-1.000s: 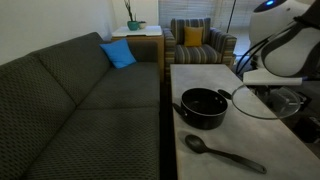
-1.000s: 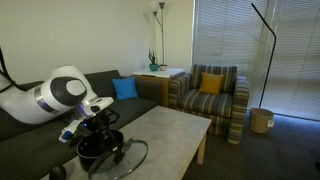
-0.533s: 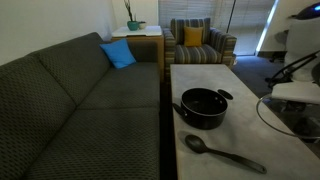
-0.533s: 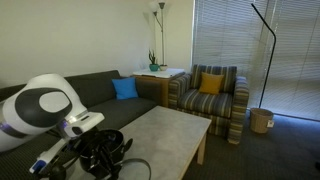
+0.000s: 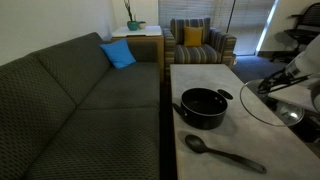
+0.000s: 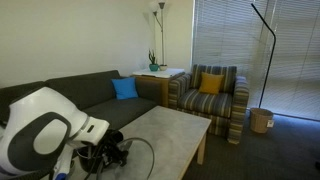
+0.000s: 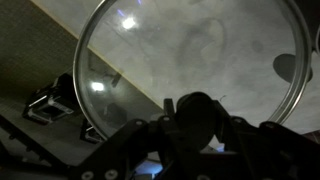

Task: Uncover the pot and cover it again

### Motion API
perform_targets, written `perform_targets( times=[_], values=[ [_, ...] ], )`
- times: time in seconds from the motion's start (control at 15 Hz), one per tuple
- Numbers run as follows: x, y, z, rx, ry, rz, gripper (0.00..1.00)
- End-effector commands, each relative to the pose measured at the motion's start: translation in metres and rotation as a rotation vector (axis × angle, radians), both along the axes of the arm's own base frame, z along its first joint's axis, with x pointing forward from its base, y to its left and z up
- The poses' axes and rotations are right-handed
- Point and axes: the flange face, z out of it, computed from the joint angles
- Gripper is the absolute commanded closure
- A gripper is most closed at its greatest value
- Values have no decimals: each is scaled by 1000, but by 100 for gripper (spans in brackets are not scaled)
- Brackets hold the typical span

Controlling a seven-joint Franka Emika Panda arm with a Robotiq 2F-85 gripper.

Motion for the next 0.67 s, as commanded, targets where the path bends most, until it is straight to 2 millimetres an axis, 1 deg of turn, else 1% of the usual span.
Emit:
perform_targets(
  times=[0.0, 0.07, 0.13, 0.2, 0.27, 0.33, 0.47, 0.6],
  values=[
    [67, 13, 13, 108, -92, 84, 86],
    [80, 16, 14, 150, -104, 97, 86],
    [87, 20, 15, 187, -109, 109, 86],
    [89, 19, 13, 217, -104, 113, 86],
    [75, 18, 8, 240, -98, 118, 86],
    [75, 16, 5, 254, -82, 120, 86],
    [60, 5, -4, 256, -21, 90, 86],
    [47, -5, -7, 227, 26, 46, 86]
  ],
)
